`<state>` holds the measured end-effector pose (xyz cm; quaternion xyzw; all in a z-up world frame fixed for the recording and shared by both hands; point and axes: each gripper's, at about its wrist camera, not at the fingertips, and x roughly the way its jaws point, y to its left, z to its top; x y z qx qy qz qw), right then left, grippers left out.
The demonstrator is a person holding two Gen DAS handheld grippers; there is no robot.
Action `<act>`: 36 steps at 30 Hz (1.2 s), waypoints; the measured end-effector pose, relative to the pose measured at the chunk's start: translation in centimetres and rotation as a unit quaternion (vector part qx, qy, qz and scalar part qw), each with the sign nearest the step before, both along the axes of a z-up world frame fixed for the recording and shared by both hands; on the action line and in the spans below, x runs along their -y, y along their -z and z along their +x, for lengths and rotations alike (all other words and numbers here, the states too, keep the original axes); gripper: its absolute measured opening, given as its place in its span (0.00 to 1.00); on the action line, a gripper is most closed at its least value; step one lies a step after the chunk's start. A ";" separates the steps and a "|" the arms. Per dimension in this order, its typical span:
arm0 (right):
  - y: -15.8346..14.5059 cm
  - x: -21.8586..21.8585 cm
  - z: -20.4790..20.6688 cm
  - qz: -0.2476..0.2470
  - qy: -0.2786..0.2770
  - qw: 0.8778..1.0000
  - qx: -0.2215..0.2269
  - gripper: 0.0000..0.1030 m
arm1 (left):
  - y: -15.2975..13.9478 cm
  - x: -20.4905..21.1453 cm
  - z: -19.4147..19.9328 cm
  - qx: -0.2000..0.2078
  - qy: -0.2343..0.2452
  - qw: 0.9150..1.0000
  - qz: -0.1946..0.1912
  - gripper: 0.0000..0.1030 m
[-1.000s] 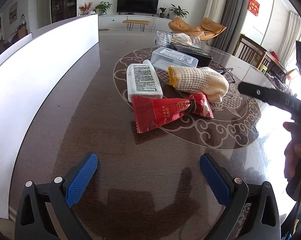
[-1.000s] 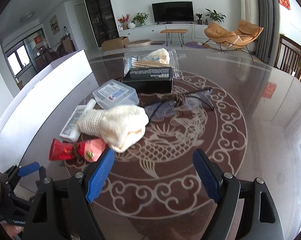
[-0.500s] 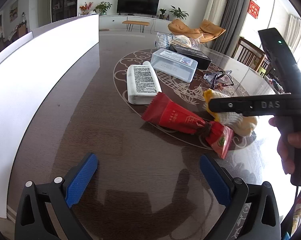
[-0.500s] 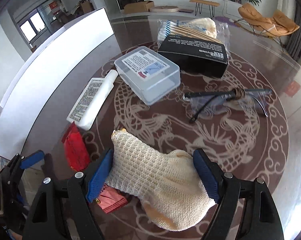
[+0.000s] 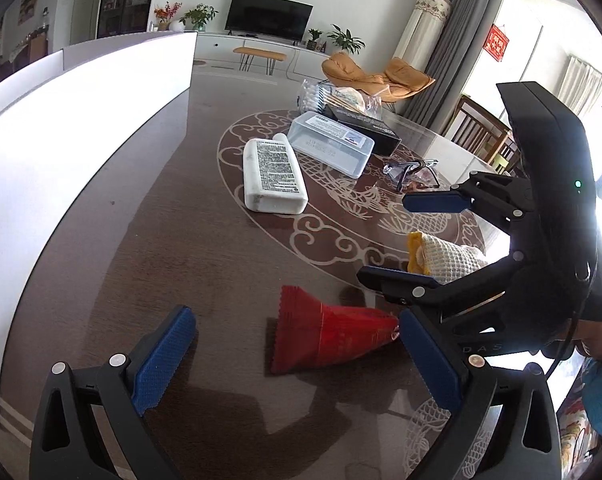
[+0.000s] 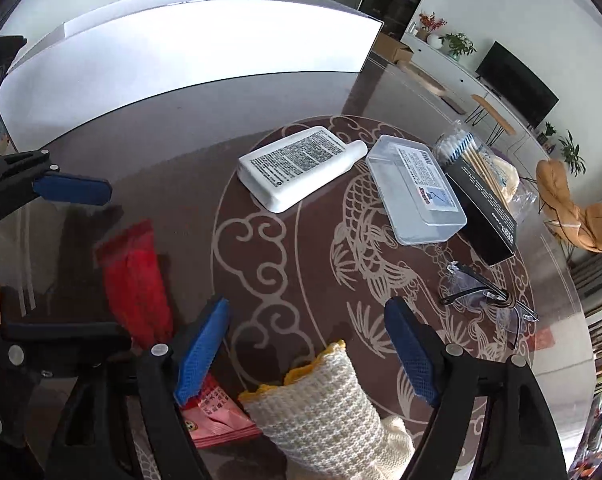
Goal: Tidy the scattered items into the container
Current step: 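Grasp the cream knitted glove with the right tool while the left tool reaches toward the red packet, then grasp the red snack packet at its twisted neck with the left tool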
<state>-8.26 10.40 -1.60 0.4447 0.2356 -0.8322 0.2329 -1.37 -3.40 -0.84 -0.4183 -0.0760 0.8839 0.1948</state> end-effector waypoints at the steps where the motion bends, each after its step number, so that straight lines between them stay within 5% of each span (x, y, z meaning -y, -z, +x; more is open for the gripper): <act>1: -0.5 -0.8 -0.4 -0.035 0.011 0.999 0.014 0.78 | 0.0 0.3 0.0 0.004 0.003 1.000 0.016 1.00; 6: -2.7 -7.7 -0.8 -0.115 0.108 0.987 0.028 0.78 | 0.5 -0.1 -0.5 0.027 0.007 0.999 0.019 1.00; 10: -3.0 -12.0 3.2 -0.121 0.148 0.981 0.024 0.78 | 0.7 -1.0 -1.1 0.017 -0.011 0.999 -0.032 1.00; 14: -1.5 -11.9 8.3 -0.175 0.143 0.971 0.079 0.78 | 0.7 -2.1 -2.3 0.002 -0.012 0.998 -0.063 1.00; 17: 0.1 -8.8 10.6 -0.151 0.117 0.978 0.080 0.78 | 1.1 -3.1 -3.0 0.014 0.014 0.996 -0.086 1.00; 20: 0.7 -6.7 9.8 -0.110 0.122 0.986 0.032 0.79 | 1.1 -3.5 -2.2 0.017 0.043 0.994 -0.097 1.00; 23: 0.8 -7.4 7.1 -0.107 0.168 0.980 -0.004 0.78 | 1.1 -3.3 -0.5 0.016 0.076 0.991 -0.112 1.00; 26: 0.4 -9.1 6.0 -0.136 0.190 0.972 0.006 0.78 | 0.9 -3.2 0.6 0.017 0.100 0.990 -0.099 1.00; 30: -0.4 -11.3 8.5 -0.139 0.201 0.970 0.000 0.79 | 0.6 -4.1 0.9 0.033 0.123 0.990 -0.058 1.00; 36: 0.9 -11.6 10.9 -0.101 0.184 0.978 -0.013 0.78 | 0.7 -5.2 2.0 0.036 0.104 0.991 -0.077 1.00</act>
